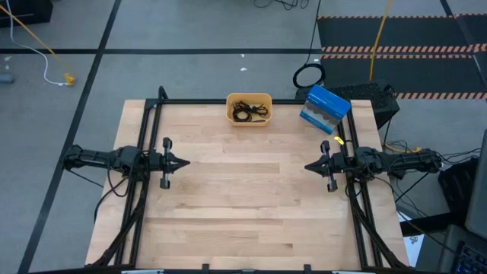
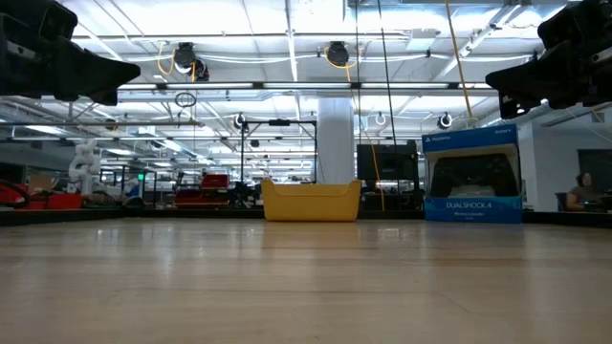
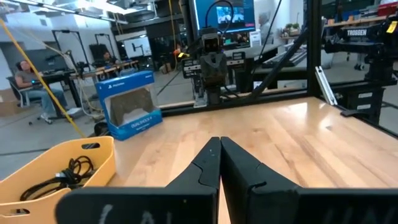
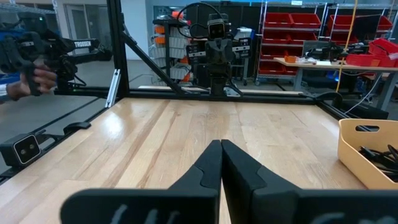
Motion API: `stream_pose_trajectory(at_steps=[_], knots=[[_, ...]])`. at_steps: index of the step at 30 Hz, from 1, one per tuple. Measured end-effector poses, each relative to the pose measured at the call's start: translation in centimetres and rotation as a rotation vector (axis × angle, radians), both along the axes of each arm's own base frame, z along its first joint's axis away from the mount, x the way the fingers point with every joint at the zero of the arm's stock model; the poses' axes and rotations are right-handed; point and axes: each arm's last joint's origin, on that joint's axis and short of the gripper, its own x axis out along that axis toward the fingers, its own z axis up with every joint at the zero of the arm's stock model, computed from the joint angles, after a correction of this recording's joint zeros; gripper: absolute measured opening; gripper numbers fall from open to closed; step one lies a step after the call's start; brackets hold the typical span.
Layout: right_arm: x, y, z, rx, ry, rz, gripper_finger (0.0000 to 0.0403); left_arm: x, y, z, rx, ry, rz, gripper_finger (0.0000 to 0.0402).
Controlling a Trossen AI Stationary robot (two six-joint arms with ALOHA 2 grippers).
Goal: Pick and place USB-C Cables
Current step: Return to Home Position
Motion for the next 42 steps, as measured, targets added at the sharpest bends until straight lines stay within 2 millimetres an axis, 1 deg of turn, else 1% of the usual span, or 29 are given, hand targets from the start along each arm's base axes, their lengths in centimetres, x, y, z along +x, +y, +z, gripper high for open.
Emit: stream_pose_trajectory(at_steps=[42], knots=[[0.0,0.0,0.0,-0.001,0.0,0.0,0.0,-0.01,0.0,0.18,-0.003,-0.019,0.001,0.0008]])
